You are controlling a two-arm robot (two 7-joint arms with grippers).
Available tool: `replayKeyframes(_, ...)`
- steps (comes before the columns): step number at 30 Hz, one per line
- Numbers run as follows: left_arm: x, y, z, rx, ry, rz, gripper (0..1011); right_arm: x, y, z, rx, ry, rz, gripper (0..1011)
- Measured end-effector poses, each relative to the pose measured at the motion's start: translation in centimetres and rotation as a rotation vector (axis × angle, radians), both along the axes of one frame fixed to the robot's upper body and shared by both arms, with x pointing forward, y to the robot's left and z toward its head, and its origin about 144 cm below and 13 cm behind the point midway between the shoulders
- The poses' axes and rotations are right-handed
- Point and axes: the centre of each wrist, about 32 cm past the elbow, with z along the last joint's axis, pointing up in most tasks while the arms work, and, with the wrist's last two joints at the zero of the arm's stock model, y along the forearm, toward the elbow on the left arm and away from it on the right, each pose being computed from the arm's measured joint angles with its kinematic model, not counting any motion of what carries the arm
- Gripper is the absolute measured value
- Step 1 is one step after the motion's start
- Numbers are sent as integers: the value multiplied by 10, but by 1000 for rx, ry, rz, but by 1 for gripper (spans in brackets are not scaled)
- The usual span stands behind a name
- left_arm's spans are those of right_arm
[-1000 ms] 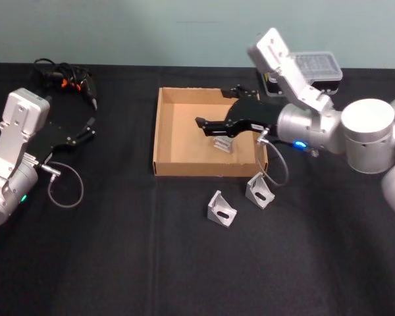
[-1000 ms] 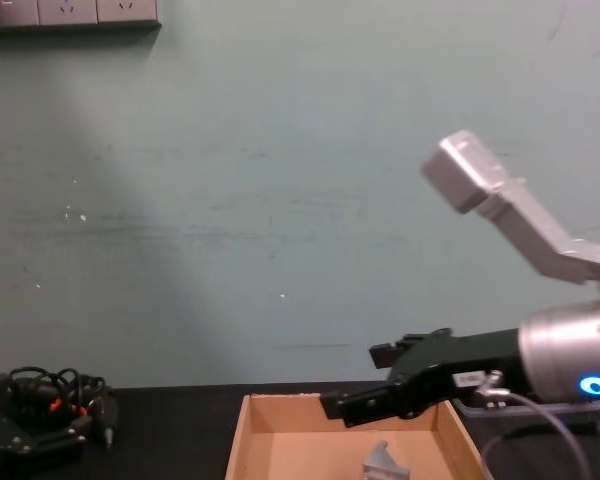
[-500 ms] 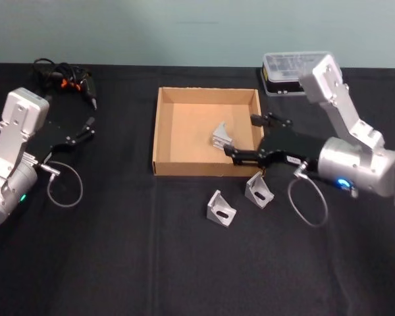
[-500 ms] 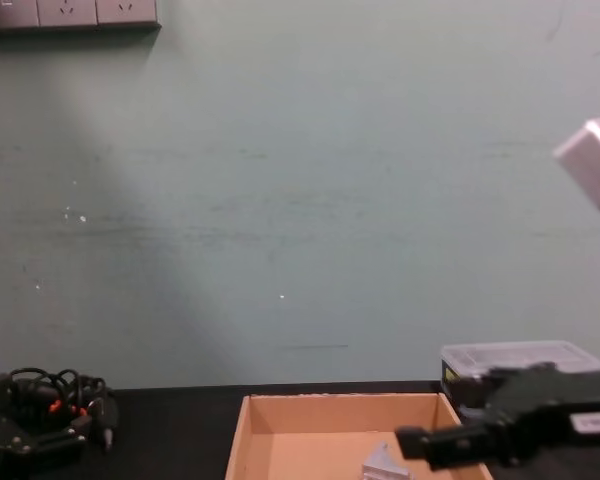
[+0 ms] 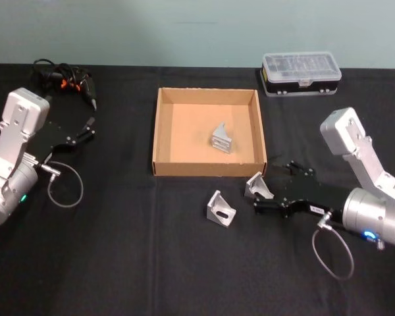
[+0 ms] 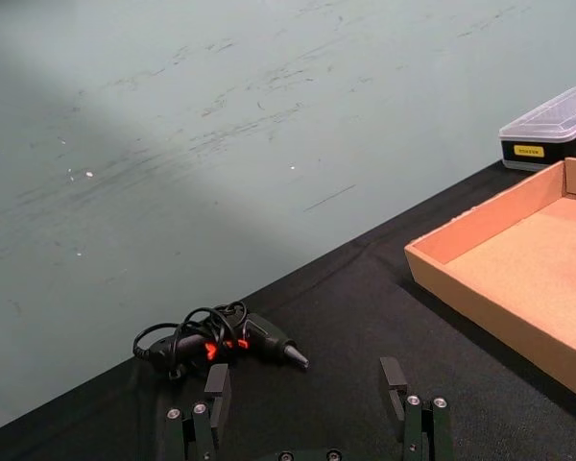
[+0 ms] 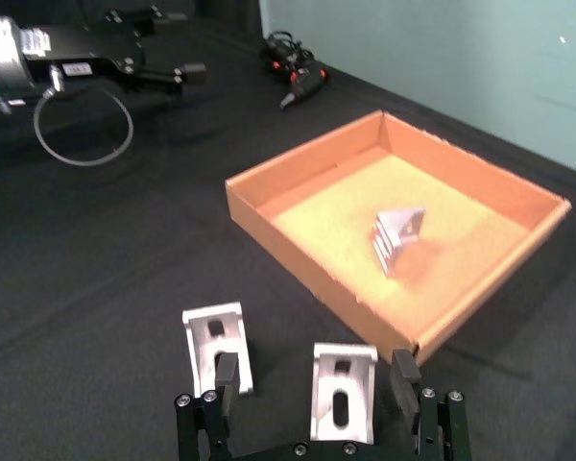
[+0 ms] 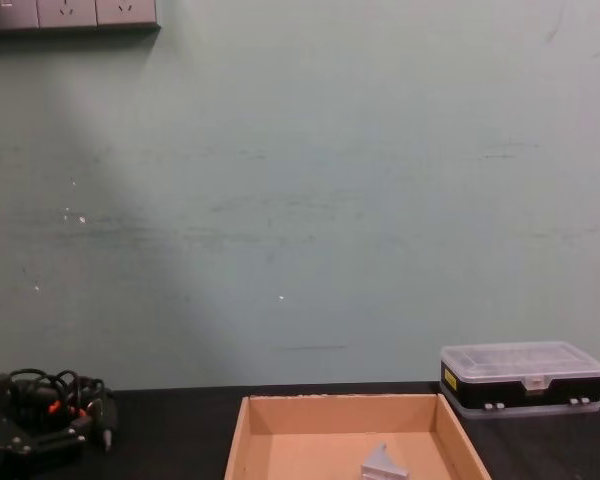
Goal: Use one hand to pick up the angle iron from the table and place it into the box.
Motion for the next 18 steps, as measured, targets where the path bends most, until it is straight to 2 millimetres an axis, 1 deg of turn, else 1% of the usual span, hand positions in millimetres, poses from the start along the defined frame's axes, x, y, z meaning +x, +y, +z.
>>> replayKeyframes(2, 0, 0, 0, 0, 0, 0, 1011, -5, -2, -5, -2, 10, -16, 1003)
replayKeyframes(8, 0, 0, 0, 0, 0, 0, 1011, -10, -2, -12, 2, 11, -56, 1003)
replayKeyframes(18, 0, 0, 0, 0, 0, 0, 1011, -7, 4, -22, 9, 24, -95, 1003)
